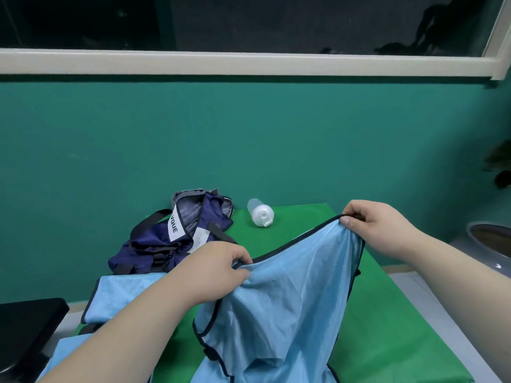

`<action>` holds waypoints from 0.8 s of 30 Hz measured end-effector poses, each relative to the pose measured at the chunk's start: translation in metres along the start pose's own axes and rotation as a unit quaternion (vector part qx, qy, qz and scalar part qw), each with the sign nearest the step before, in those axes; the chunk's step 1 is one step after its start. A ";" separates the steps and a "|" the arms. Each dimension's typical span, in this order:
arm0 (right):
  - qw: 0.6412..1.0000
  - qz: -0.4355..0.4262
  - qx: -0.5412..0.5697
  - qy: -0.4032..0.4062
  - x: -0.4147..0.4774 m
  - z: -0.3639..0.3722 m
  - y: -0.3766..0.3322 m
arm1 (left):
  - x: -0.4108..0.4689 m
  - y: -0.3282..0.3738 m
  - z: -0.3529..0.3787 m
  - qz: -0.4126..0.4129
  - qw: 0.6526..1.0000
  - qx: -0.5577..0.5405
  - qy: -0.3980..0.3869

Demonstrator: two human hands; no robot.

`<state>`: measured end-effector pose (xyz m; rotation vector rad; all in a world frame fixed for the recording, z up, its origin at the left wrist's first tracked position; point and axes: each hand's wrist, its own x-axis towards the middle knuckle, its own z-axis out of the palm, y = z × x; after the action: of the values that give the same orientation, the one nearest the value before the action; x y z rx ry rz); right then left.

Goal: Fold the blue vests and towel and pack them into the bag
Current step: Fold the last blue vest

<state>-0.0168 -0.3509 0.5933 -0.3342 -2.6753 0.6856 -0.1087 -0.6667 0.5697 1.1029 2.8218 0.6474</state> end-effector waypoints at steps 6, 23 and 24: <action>1.000 0.009 -0.003 0.000 -0.003 0.000 0.006 | 0.002 -0.008 -0.001 -0.001 0.999 0.032 0.038; 1.000 -0.009 -0.007 0.020 -0.005 -0.017 0.005 | 0.001 -0.028 -0.017 0.057 0.996 0.056 0.027; 1.000 -0.008 -0.007 0.021 -0.005 -0.017 0.006 | 0.001 -0.027 -0.018 0.058 0.996 0.054 0.031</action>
<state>-0.0048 -0.3405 0.6024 -0.3267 -2.6402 0.6486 -0.1300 -0.6910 0.5755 1.2933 2.8927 0.5517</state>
